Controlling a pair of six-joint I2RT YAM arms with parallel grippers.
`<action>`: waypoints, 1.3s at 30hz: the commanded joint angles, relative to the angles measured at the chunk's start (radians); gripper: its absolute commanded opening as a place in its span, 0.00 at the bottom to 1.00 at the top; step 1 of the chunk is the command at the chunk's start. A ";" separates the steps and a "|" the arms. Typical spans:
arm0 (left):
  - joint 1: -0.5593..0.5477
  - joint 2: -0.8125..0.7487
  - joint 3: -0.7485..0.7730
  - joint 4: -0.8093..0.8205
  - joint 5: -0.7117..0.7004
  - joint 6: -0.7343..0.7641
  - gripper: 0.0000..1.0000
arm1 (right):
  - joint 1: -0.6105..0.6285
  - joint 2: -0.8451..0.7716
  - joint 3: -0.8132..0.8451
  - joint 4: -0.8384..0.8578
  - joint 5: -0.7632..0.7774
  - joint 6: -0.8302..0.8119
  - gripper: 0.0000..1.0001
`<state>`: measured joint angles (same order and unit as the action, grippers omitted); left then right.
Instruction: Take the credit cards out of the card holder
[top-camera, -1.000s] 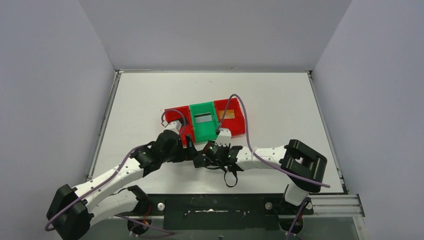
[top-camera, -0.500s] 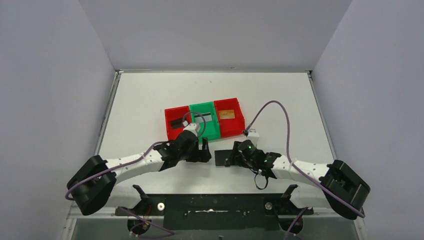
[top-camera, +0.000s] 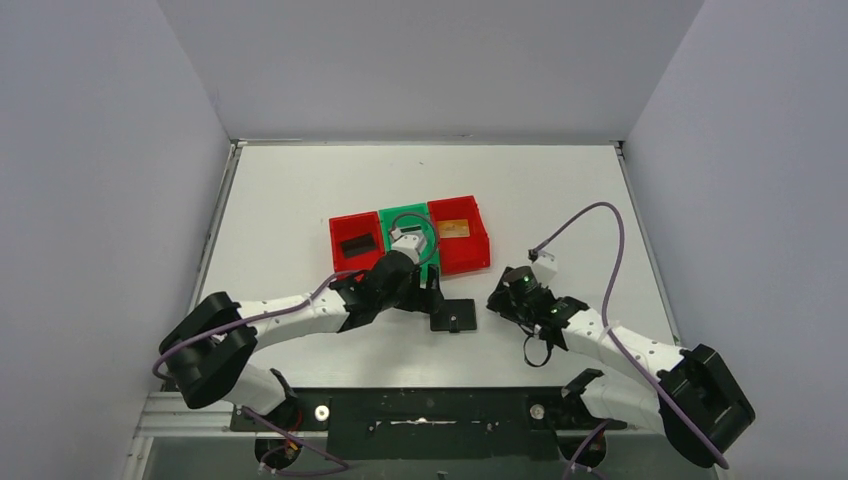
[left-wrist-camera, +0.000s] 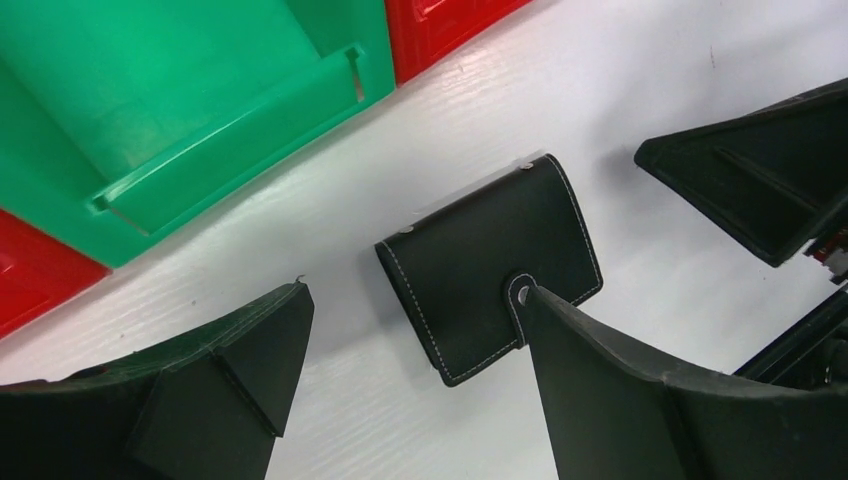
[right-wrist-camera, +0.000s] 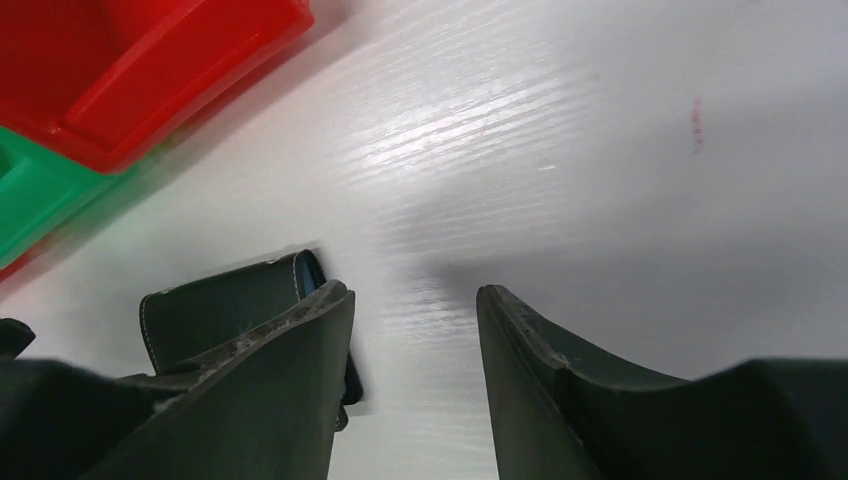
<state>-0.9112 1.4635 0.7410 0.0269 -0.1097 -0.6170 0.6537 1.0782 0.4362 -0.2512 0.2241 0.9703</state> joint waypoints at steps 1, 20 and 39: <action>-0.002 -0.102 -0.038 0.057 -0.075 -0.029 0.78 | -0.021 0.066 0.052 0.139 -0.129 -0.029 0.48; 0.015 -0.223 -0.137 -0.004 -0.084 -0.049 0.74 | 0.089 0.436 0.202 0.437 -0.586 -0.518 0.37; -0.010 -0.018 -0.105 0.091 0.098 -0.002 0.61 | 0.147 0.020 -0.077 0.310 -0.264 0.062 0.45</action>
<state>-0.9070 1.4208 0.5758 0.0582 -0.0422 -0.6460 0.7509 1.1225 0.4351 -0.0437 -0.0368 0.8375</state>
